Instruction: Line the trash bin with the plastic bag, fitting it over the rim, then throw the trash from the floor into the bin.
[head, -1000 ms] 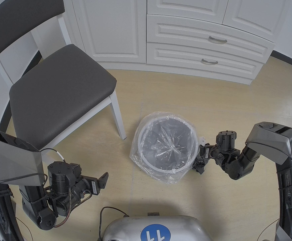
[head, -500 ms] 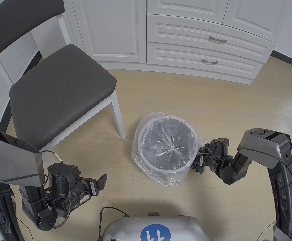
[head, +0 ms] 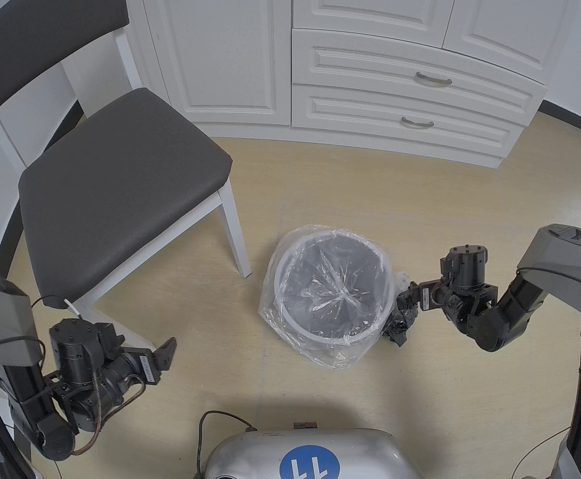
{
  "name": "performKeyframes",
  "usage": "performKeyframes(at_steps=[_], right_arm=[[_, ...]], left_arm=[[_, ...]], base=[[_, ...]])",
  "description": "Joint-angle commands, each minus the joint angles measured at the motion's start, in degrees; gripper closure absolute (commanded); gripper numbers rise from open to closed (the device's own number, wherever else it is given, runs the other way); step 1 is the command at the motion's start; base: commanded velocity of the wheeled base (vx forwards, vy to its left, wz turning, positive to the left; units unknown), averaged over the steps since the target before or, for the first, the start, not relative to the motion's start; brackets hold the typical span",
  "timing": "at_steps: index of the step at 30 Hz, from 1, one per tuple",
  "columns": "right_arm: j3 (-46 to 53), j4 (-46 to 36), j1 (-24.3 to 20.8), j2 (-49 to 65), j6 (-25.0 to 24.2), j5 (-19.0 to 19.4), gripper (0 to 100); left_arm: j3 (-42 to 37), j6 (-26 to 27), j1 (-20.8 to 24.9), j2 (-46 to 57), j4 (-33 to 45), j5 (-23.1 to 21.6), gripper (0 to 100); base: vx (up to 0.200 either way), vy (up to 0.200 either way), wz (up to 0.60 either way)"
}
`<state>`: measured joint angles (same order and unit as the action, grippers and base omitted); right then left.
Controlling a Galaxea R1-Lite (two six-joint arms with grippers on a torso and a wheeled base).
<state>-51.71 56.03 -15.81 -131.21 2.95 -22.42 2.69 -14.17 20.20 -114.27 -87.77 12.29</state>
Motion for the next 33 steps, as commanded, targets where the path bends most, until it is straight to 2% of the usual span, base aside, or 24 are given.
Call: performKeyframes(at_steps=[1, 4, 8, 15, 16, 18, 20, 27, 33], right_arm=[[0.9, -0.7, 1.2, 7.5, -1.0, 0.3, 0], [0.8, -0.7, 1.2, 7.2, -2.2, 2.9, 0], [1.0, -0.8, 1.2, 5.8, -2.4, 5.4, 0], [1.5, -0.9, 0.8, 3.0, -3.7, 9.1, 0], [1.5, -0.9, 0.8, 2.8, -3.8, 9.2, 100], [1.4, -0.9, 0.8, 1.9, -3.9, 9.9, 100], [1.4, -0.8, 0.8, 0.1, -4.4, 12.0, 100], [1.3, -0.8, 0.8, -4.1, -13.2, 24.8, 100], [1.0, 1.0, 1.1, -5.5, -13.7, 25.5, 100]], left_arm=[[-2.7, 0.9, -6.0, 3.8, 0.1, -1.8, 0], [-2.7, 1.0, -5.6, 3.8, 0.1, -2.3, 0], [-2.7, 1.2, -2.8, 3.7, 0.1, -1.7, 0], [-2.7, 1.3, -3.1, 4.2, 0.1, -1.5, 0], [-2.7, 1.3, -3.1, 4.3, 0.1, -1.5, 0], [-2.7, 1.3, -3.1, 4.8, 0.1, -1.6, 0], [-2.7, 1.3, -3.1, 5.5, 0.1, -1.6, 0], [-2.7, 1.2, -3.1, 5.2, 0.1, -1.6, 0], [-2.7, 1.0, -3.2, 5.4, 0.1, -1.5, 0]], base=[[0.0, 0.0, 0.0], [0.0, 0.0, 0.0], [0.0, 0.0, 0.0], [0.0, 0.0, 0.0], [0.0, 0.0, 0.0], [0.0, 0.0, 0.0], [0.0, 0.0, 0.0], [0.0, 0.0, 0.0], [0.0, 0.0, 0.0]])
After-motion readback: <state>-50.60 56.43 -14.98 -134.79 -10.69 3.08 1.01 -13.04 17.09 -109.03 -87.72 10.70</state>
